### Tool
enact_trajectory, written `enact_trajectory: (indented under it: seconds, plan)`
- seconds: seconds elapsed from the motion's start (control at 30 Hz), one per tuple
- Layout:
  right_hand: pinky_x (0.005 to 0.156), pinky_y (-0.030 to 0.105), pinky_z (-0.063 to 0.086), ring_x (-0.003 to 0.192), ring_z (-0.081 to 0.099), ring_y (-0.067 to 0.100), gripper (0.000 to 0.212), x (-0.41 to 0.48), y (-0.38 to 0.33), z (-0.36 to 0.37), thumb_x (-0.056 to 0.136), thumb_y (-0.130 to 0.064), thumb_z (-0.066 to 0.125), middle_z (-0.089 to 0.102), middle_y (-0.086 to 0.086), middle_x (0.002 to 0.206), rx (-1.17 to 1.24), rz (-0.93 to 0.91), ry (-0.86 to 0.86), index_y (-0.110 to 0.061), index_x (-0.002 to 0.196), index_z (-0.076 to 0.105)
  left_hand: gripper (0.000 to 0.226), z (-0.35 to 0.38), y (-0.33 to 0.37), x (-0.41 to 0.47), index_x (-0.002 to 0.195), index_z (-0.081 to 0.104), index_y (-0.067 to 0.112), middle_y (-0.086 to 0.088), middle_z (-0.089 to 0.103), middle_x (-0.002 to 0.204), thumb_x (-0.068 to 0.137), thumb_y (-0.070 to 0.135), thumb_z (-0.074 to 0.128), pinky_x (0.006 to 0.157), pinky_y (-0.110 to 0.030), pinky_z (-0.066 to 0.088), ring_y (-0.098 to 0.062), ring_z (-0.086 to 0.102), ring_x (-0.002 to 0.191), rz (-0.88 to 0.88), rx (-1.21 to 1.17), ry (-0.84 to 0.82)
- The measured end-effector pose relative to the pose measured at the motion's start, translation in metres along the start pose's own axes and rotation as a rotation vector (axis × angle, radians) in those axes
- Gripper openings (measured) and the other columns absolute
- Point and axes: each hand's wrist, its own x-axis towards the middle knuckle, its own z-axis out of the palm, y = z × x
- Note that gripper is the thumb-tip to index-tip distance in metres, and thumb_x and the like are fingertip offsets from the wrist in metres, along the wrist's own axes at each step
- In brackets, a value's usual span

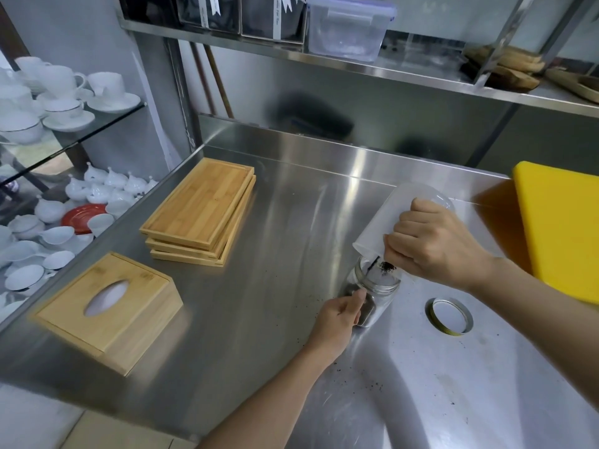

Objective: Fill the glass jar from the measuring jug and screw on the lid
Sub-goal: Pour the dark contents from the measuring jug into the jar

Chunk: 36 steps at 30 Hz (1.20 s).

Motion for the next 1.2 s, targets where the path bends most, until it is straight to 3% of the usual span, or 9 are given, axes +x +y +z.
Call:
enact_trajectory:
  seconds: [0.33, 0.53, 0.77, 1.2]
  plan:
    - [0.047, 0.034, 0.041, 0.040, 0.040, 0.025, 0.040, 0.0010, 0.0027, -0.0016, 0.089, -0.007, 0.052, 0.045, 0.011, 0.044, 0.010, 0.001, 0.015, -0.002, 0.048, 0.052, 0.057, -0.0014, 0.0003, 0.0005, 0.040, 0.032, 0.027, 0.011, 0.032, 0.039, 0.092, 0.045, 0.047, 0.051, -0.024, 0.023, -0.004, 0.028, 0.042, 0.022, 0.019, -0.011]
    - [0.047, 0.034, 0.044, 0.040, 0.045, 0.026, 0.041, -0.0024, -0.0010, -0.0006, 0.089, -0.009, 0.052, 0.049, 0.012, 0.045, -0.009, -0.017, 0.016, -0.002, 0.049, 0.056, 0.054, -0.0021, 0.0022, -0.0021, 0.047, 0.028, 0.023, 0.010, 0.029, 0.041, 0.092, 0.046, 0.046, 0.051, -0.022, 0.021, -0.005, 0.026, 0.043, 0.041, 0.042, -0.020]
    - [0.050, 0.035, 0.036, 0.041, 0.041, 0.028, 0.042, -0.0005, 0.0021, -0.0052, 0.091, -0.010, 0.050, 0.045, 0.012, 0.045, -0.002, -0.009, 0.031, -0.002, 0.049, 0.052, 0.055, -0.0021, 0.0008, 0.0002, 0.044, 0.031, 0.024, 0.010, 0.031, 0.040, 0.092, 0.045, 0.047, 0.052, -0.024, 0.022, -0.004, 0.026, 0.043, 0.019, 0.028, 0.001]
    - [0.047, 0.034, 0.044, 0.039, 0.045, 0.026, 0.042, -0.0071, -0.0021, -0.0023, 0.089, -0.010, 0.052, 0.049, 0.013, 0.044, 0.023, -0.013, 0.060, -0.001, 0.049, 0.057, 0.055, -0.0034, 0.0018, -0.0018, 0.045, 0.030, 0.024, 0.011, 0.032, 0.039, 0.091, 0.051, 0.043, 0.053, -0.025, 0.023, -0.004, 0.027, 0.043, 0.015, 0.066, -0.011]
